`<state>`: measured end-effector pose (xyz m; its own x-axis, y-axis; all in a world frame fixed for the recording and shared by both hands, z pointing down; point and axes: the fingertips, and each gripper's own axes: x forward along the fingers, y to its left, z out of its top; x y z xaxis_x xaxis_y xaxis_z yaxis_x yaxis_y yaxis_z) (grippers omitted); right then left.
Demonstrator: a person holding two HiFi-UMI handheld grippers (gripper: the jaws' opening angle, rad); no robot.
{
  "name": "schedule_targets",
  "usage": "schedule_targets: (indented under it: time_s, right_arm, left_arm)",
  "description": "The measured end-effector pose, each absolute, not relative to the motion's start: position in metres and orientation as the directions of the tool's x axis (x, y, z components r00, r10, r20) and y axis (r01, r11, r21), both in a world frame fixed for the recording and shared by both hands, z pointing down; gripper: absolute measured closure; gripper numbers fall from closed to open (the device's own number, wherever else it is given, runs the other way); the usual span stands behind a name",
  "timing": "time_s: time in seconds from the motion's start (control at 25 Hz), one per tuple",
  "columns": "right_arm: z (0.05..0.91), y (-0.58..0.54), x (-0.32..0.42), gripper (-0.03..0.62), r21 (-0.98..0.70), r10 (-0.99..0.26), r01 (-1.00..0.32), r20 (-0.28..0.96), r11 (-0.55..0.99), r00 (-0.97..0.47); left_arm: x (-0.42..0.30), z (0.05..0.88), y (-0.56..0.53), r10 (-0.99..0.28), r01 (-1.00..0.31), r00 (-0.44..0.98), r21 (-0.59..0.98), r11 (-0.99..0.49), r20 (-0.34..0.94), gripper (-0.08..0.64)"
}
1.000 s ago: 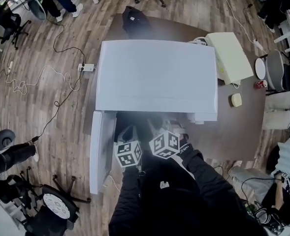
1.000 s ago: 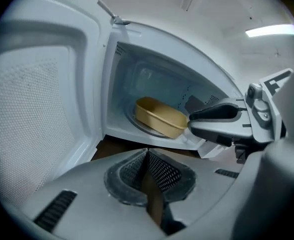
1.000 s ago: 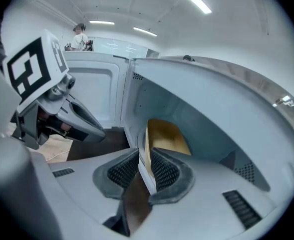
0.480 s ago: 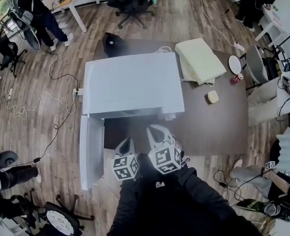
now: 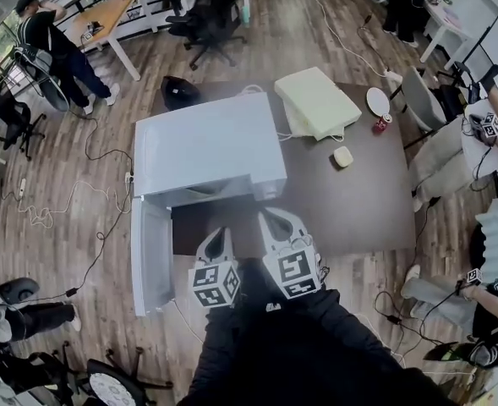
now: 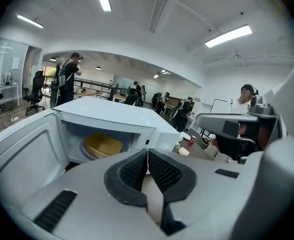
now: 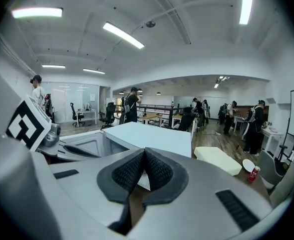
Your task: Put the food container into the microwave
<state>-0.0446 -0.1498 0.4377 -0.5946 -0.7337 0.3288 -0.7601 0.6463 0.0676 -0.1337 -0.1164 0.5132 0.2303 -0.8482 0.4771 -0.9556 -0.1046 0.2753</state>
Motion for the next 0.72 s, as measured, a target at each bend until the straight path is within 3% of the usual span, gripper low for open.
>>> schedule_targets:
  time_s: [0.72]
  right_arm:
    - [0.398, -0.139, -0.010, 0.571, 0.057, -0.787, -0.800, 0.228, 0.598, -0.573]
  left_arm:
    - [-0.105, 0.479, -0.114, -0.871, -0.961, 0.243, 0.231, -0.155, 0.428, 0.526]
